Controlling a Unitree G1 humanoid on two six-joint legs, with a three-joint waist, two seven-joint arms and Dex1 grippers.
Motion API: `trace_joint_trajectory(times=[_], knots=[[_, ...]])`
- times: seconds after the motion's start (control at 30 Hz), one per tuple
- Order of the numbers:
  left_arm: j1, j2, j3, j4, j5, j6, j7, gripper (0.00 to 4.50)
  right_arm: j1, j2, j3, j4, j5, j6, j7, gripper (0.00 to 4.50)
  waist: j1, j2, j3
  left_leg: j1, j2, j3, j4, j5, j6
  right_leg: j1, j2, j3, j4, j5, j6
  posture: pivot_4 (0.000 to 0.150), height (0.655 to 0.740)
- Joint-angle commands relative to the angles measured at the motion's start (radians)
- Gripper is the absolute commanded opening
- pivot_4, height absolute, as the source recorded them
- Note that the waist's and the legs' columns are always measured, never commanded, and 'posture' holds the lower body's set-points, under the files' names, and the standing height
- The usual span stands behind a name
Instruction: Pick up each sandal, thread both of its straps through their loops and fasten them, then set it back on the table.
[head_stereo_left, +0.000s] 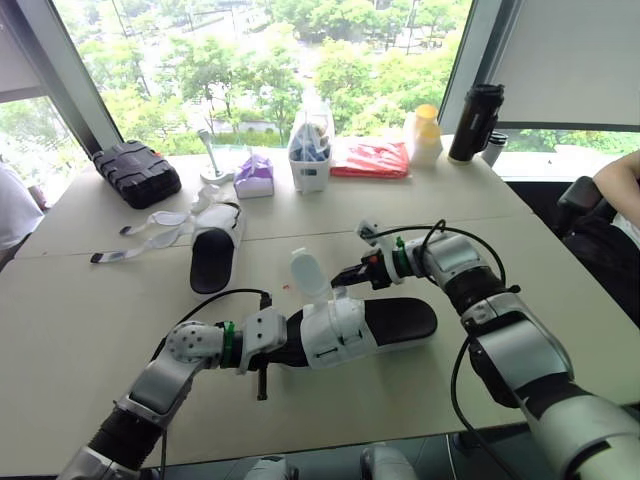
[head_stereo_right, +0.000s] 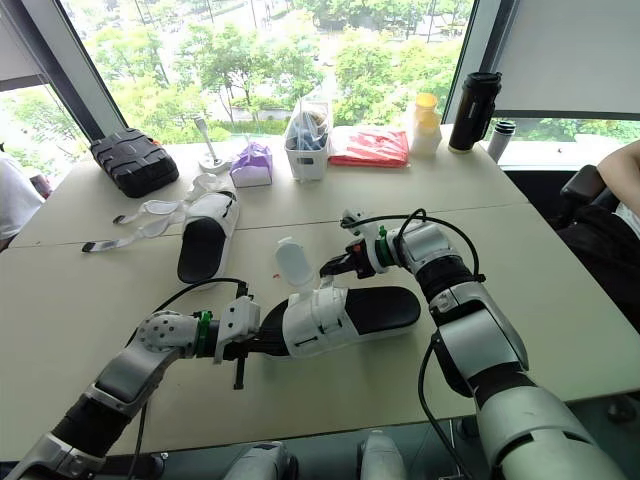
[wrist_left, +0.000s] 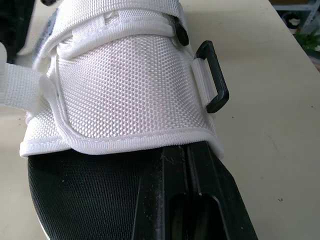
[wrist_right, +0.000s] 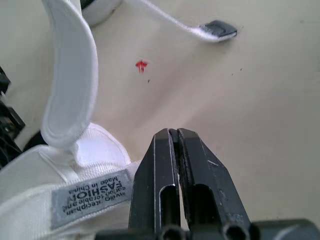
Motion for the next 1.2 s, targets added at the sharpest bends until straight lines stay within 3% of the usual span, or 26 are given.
trace_joint_trajectory(times=[0.03, 0.07, 0.13, 0.43, 0.6, 0.8, 0.9, 1.03, 1.07, 1.2], knots=[[0.061, 0.026, -0.097, 0.101, 0.116, 0.061, 0.005, 0.0, 0.068, -0.064, 0.049, -0.127, -0.068, -0.082, 0.044, 0.04, 0.002, 0.0, 0.0, 0.001, 0.0, 0.0, 0.0, 0.0, 0.0, 0.001, 0.0, 0.0, 0.0, -0.001, 0.001, 0.15, 0.74], [0.06, 0.026, -0.097, 0.102, 0.115, 0.061, 0.005, 0.0, 0.096, -0.081, 0.064, -0.173, -0.077, -0.102, 0.066, 0.65, 0.003, 0.0, 0.0, 0.003, 0.0, -0.001, -0.001, 0.0, 0.0, 0.003, 0.0, 0.0, 0.0, -0.002, 0.004, 0.15, 0.74], [0.056, 0.027, -0.098, 0.104, 0.112, 0.061, 0.006, 0.0, 0.14, -0.111, 0.079, -0.261, -0.087, -0.128, 0.09, 1.35, 0.002, 0.0, 0.0, 0.007, 0.0, -0.003, -0.002, -0.002, 0.002, 0.009, -0.002, -0.001, 0.0, -0.006, 0.009, 0.15, 0.74], [0.04, 0.026, -0.098, 0.118, 0.109, 0.057, 0.004, 0.0, 0.142, -0.099, 0.025, -0.285, -0.147, -0.25, -0.016, 1.35, -0.003, 0.002, -0.003, 0.009, 0.0, -0.005, -0.005, -0.003, 0.005, 0.009, -0.003, 0.0, -0.002, -0.007, 0.01, 0.15, 0.74], [0.036, 0.027, -0.098, 0.123, 0.109, 0.055, 0.004, 0.0, 0.003, -0.055, -0.122, -0.227, -0.034, -0.074, -0.041, 1.35, -0.001, 0.004, -0.002, 0.008, -0.001, -0.006, -0.005, -0.003, 0.005, 0.007, -0.003, 0.001, -0.001, -0.004, 0.005, 0.15, 0.74], [0.036, 0.025, -0.102, 0.123, 0.11, 0.054, 0.005, 0.0, -0.064, -0.046, -0.174, -0.24, 0.067, 0.135, 0.02, 1.35, 0.001, 0.003, -0.003, 0.008, -0.001, -0.009, -0.006, -0.003, 0.005, 0.008, -0.003, -0.001, -0.002, -0.006, 0.002, 0.15, 0.74], [0.036, 0.022, -0.103, 0.123, 0.111, 0.055, 0.007, 0.0, -0.073, -0.04, -0.176, -0.254, 0.109, 0.227, 0.046, 2.27, 0.001, 0.004, -0.002, 0.008, -0.001, -0.008, -0.006, -0.003, 0.005, 0.008, -0.003, -0.001, -0.002, -0.006, 0.002, 0.15, 0.74], [0.037, 0.022, -0.101, 0.122, 0.11, 0.056, 0.01, 0.0, -0.047, -0.034, -0.148, -0.316, 0.133, 0.289, 0.058, 4.23, 0.001, 0.004, -0.002, 0.008, -0.001, -0.009, -0.006, -0.003, 0.005, 0.008, -0.003, -0.001, -0.002, -0.006, 0.003, 0.15, 0.74], [0.039, 0.023, -0.101, 0.118, 0.109, 0.057, 0.011, 0.0, -0.039, -0.033, -0.139, -0.328, 0.135, 0.296, 0.061, 4.46, 0.001, 0.004, -0.002, 0.008, -0.001, -0.009, -0.006, -0.003, 0.005, 0.008, -0.004, -0.001, -0.002, -0.006, 0.003, 0.15, 0.74], [0.047, 0.031, -0.1, 0.113, 0.111, 0.056, 0.01, 0.0, -0.023, -0.02, -0.113, -0.319, 0.141, 0.299, 0.067, 4.46, 0.0, 0.004, -0.002, 0.008, -0.001, -0.009, -0.006, -0.003, 0.005, 0.008, -0.004, -0.001, -0.002, -0.008, 0.006, 0.15, 0.74]])
